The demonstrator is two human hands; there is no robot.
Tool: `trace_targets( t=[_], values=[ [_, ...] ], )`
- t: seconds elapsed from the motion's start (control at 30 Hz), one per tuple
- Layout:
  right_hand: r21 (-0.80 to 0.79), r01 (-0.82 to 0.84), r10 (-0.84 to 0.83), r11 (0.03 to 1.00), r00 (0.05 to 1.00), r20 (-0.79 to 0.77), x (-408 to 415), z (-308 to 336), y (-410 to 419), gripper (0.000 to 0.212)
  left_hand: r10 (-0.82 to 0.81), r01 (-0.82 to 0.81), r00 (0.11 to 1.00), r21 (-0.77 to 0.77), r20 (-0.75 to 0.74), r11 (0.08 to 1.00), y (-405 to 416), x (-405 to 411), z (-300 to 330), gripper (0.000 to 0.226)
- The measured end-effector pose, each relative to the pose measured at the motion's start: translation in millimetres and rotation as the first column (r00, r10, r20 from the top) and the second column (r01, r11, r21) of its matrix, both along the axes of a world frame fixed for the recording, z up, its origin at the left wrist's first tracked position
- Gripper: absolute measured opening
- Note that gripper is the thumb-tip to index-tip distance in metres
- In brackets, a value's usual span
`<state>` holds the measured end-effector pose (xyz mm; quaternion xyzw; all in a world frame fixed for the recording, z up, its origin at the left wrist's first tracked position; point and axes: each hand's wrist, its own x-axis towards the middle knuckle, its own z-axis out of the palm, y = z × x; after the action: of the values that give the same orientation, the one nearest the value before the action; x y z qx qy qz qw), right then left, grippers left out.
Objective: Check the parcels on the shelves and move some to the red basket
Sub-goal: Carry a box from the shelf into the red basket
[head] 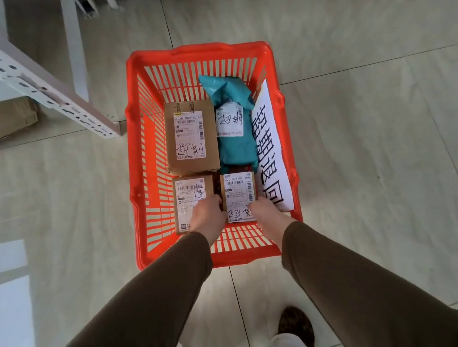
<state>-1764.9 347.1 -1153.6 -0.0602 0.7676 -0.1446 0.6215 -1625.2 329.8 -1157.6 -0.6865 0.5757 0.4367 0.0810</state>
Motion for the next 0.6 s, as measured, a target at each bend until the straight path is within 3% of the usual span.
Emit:
trace_targets(
  t=[0.17,0.3,0.4,0.53,0.6],
  values=[
    [-0.008,-0.016,0.016,1.0,0.999,0.036,1.8,34.4,3.5,0.03,0.142,-0.141,0.989,0.04,-0.038,0.989,3.1,7.3,26.2,0.034],
    [-0.088,-0.056,0.057,0.995,0.998,0.013,6.7,97.7,7.0,0.029,0.298,-0.289,0.946,0.083,-0.129,0.954,-0.2,22.7,92.2,0.02],
    [-0.208,-0.16,0.146,0.965,0.986,-0.08,11.6,172.1,3.0,0.04,0.394,-0.383,0.897,0.093,-0.199,0.919,-5.1,38.2,158.1,0.015],
    [-0.346,-0.26,0.22,0.902,0.964,-0.15,32.6,315.5,-11.0,0.025,0.538,-0.529,0.781,0.122,-0.315,0.84,-13.1,61.3,275.2,0.014],
    [-0.438,-0.311,0.24,0.844,0.948,-0.211,45.6,387.6,-19.4,0.034,0.574,-0.566,0.729,0.145,-0.372,0.812,-16.2,74.7,342.1,0.012]
  ],
)
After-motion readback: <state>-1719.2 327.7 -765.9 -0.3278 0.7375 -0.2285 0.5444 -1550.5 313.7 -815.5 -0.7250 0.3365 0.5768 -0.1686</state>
